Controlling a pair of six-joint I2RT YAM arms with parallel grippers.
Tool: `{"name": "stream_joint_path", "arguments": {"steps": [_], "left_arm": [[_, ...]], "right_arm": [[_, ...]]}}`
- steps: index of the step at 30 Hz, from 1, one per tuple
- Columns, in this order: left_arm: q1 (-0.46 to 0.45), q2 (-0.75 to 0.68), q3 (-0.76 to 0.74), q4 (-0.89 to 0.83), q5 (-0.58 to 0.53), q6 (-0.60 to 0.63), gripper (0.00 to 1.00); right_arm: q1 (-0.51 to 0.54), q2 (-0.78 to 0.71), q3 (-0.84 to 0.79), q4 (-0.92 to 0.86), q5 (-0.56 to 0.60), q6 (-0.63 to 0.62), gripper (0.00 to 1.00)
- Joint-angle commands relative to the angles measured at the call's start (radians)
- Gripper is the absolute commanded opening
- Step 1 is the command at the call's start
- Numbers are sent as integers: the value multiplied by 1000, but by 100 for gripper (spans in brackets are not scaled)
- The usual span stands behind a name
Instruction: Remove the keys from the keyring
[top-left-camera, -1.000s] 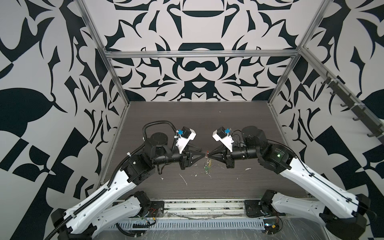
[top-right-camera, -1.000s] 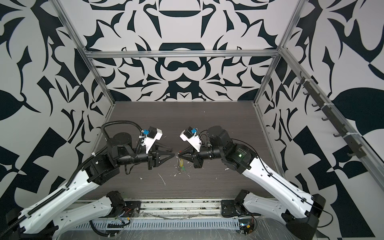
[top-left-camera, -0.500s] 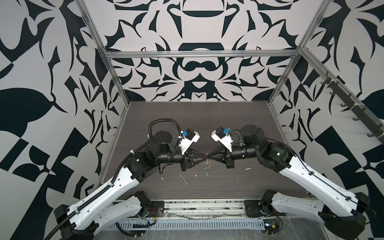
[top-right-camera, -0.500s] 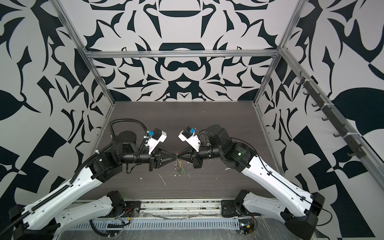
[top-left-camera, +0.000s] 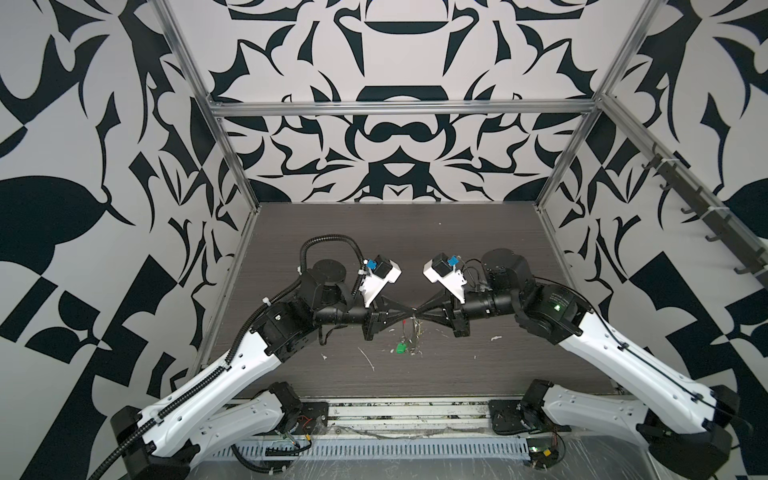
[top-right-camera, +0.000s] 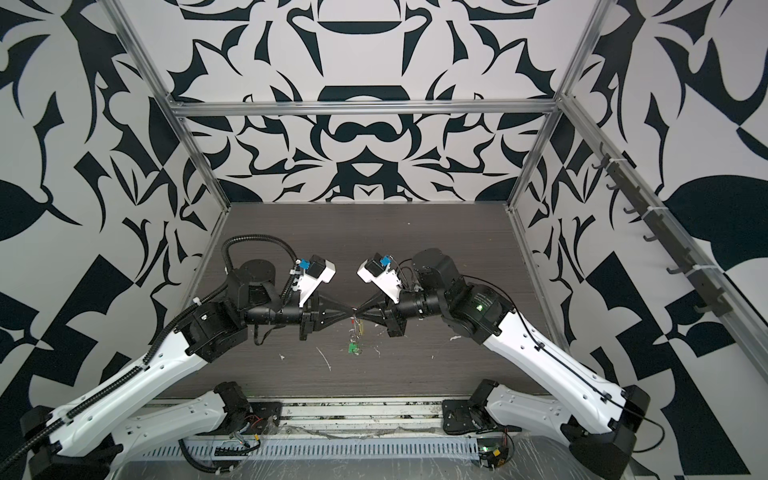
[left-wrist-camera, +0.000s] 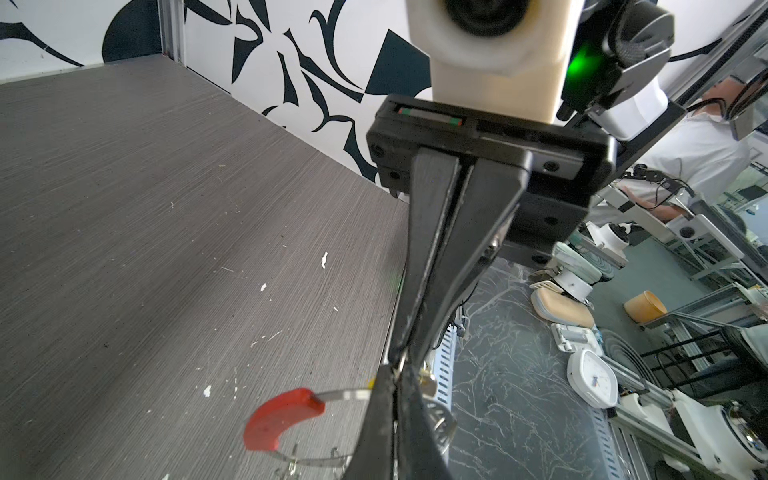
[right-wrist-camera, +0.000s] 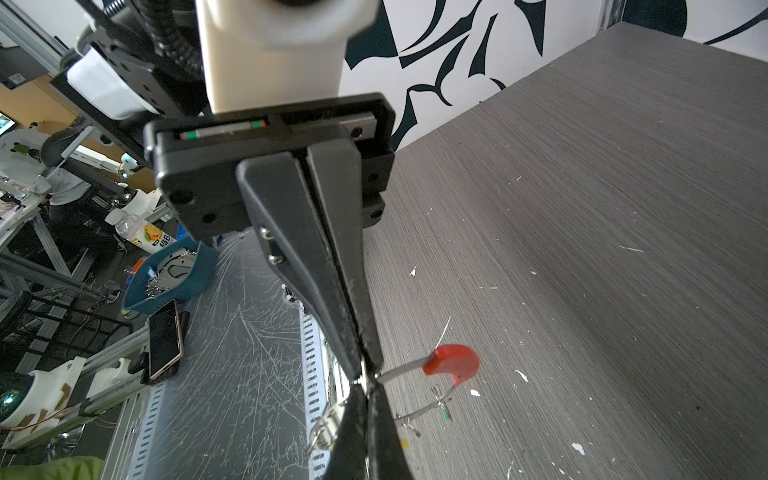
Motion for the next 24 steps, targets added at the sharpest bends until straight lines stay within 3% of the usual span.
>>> {"name": "stream_joint_path", "arguments": {"steps": [1,3,4,7,9,18,24], "left_arm": [[-2,-9,12,49,-2,-18,0],[-2,-28,-9,82,-40,-24,0],[-2,-45,-25,106,-70,-27,0],[-2,-109,-83,200,-136,-39,0],[-2,-146,-121,267,-157,-53,0],[-2,-214,-174,373,-259,-74,0],[-2,-214,-173,375,-275,-85,0]], "right_arm": [[0,0,41,64,1,8,0],[0,-9,34,83,19,22,0],[0,-21,19,107,45,32,5],[0,-70,-39,198,119,61,29],[0,-97,-79,264,146,88,37],[1,-164,-225,542,122,177,50],[5,-141,-223,582,88,190,53]]}}
